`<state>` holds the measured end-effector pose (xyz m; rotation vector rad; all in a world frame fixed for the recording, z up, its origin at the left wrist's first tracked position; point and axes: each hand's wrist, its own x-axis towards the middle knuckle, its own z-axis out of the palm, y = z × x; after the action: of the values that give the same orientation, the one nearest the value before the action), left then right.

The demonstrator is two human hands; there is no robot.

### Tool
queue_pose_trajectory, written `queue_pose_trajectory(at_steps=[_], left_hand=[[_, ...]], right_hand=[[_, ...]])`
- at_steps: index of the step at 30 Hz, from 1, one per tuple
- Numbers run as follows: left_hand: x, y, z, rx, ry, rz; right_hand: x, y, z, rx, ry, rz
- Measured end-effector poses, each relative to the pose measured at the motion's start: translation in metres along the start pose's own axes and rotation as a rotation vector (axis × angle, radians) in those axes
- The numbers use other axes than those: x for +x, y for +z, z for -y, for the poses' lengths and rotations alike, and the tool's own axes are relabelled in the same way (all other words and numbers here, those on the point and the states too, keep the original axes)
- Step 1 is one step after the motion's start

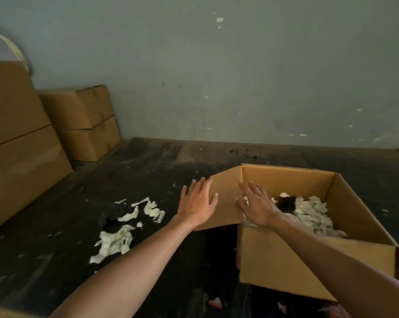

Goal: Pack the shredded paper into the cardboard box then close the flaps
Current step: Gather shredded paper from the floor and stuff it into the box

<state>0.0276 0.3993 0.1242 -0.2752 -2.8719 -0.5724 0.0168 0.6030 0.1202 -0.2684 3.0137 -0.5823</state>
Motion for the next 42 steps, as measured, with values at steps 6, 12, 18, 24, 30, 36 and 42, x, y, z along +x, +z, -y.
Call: queue_pose_trajectory(at_steps=[6, 12, 18, 24, 30, 36, 42], left_hand=[[-0.092, -0.008, 0.114, 0.034, -0.188, 0.050], [-0.200, 0.011, 0.206, 0.006, -0.495, 0.266], [-0.257, 0.043, 0.254, 0.048, -0.690, 0.408], [-0.240, 0.055, 0.276, 0.096, -0.626, 0.301], [-0.206, 0.052, 0.313, 0.124, -0.555, 0.278], [-0.155, 0.049, 0.347, 0.129, -0.450, 0.324], [-0.132, 0.045, 0.364, 0.008, -0.383, 0.298]], right_hand=[[-0.048, 0.083, 0.106, -0.056, -0.313, 0.015], [-0.090, 0.194, 0.134, -0.024, -0.206, 0.327], [-0.112, 0.243, 0.107, -0.070, -0.015, 0.455], [-0.086, 0.262, 0.118, -0.068, 0.036, 0.356], [-0.013, 0.277, 0.157, -0.116, 0.018, 0.297], [0.062, 0.299, 0.206, -0.038, -0.216, 0.333], [0.138, 0.282, 0.216, 0.362, -0.134, -0.070]])
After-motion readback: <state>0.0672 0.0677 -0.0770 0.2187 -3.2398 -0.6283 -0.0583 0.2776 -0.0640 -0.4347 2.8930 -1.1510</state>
